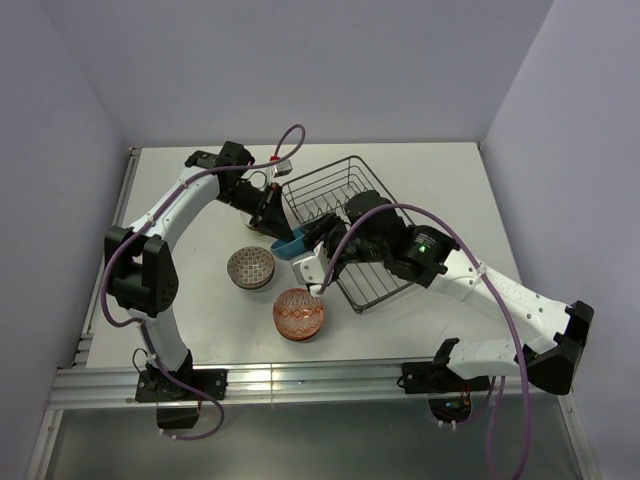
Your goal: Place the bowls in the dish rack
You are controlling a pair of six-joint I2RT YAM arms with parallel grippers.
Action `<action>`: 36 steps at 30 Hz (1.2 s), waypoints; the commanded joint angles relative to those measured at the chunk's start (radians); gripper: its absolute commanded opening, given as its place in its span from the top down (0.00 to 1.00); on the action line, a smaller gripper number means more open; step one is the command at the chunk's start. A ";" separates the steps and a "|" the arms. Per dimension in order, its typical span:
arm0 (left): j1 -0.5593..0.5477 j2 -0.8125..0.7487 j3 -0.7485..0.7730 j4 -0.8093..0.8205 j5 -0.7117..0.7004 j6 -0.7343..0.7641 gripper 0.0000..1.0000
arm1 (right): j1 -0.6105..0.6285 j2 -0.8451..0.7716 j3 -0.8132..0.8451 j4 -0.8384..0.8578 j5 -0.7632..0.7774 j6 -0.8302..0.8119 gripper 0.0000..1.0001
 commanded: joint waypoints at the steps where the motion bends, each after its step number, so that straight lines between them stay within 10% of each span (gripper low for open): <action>1: -0.007 -0.015 -0.002 -0.009 0.076 -0.002 0.98 | 0.007 -0.020 0.004 0.046 0.011 -0.016 0.92; 14: 0.030 -0.061 -0.008 0.117 -0.051 -0.121 0.25 | -0.016 -0.006 0.067 -0.024 -0.028 0.058 1.00; 21: 0.204 -0.115 0.015 0.299 -0.167 -0.291 0.20 | -0.124 0.058 0.187 -0.075 -0.114 0.237 1.00; 25: 0.300 -0.141 0.050 0.371 -0.228 -0.337 0.01 | -0.257 0.173 0.288 -0.084 -0.180 0.464 1.00; 36: 0.321 -0.288 0.009 0.494 -0.383 -0.365 0.01 | -0.611 0.480 0.567 -0.066 -0.265 1.012 1.00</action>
